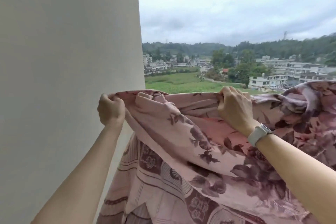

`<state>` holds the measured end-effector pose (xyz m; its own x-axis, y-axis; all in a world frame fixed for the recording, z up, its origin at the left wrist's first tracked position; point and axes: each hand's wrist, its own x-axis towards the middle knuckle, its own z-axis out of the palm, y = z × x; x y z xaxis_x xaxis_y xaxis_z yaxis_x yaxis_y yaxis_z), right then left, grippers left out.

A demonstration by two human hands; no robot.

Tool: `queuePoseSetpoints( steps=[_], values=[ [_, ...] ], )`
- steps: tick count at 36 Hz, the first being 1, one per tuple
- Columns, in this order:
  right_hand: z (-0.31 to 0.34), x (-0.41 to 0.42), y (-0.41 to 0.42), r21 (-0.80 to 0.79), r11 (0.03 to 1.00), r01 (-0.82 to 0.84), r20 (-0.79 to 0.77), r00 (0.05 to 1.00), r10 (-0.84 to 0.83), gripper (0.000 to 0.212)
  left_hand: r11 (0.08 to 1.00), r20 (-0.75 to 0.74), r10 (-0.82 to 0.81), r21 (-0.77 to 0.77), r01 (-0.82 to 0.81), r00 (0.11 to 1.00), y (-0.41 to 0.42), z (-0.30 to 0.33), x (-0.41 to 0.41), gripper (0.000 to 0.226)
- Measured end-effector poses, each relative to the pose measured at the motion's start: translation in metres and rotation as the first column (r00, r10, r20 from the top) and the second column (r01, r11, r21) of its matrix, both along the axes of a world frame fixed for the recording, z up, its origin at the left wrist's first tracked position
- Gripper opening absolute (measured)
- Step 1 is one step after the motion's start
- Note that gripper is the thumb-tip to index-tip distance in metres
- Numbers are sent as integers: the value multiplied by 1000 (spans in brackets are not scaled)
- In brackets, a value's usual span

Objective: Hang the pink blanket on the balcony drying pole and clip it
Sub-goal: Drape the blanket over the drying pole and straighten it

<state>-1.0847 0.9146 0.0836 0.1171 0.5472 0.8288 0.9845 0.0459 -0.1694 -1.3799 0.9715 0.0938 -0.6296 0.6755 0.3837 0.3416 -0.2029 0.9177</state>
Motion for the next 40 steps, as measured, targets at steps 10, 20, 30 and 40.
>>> queuePoseSetpoints(
  steps=[10, 20, 30, 40],
  values=[
    [20, -91, 21, -174, 957, -233, 164, 951, 261, 40, 882, -625, -389, -41, 469, 677, -5, 29, 28, 55],
    [3, -83, 33, -84, 964, -251, 125, 957, 260, 18, 925, -642, -328, -70, 373, 693, 25, 28, 59, 18],
    [-8, -98, 43, 59, 990, -132, -35, 990, 134, 2, 987, -108, 153, -31, -158, 982, 9, -42, -77, 27],
    [-17, -106, 41, 143, 974, -174, -94, 978, 188, 8, 987, -586, -141, -141, 71, 798, -21, -85, -73, 42]
  ],
)
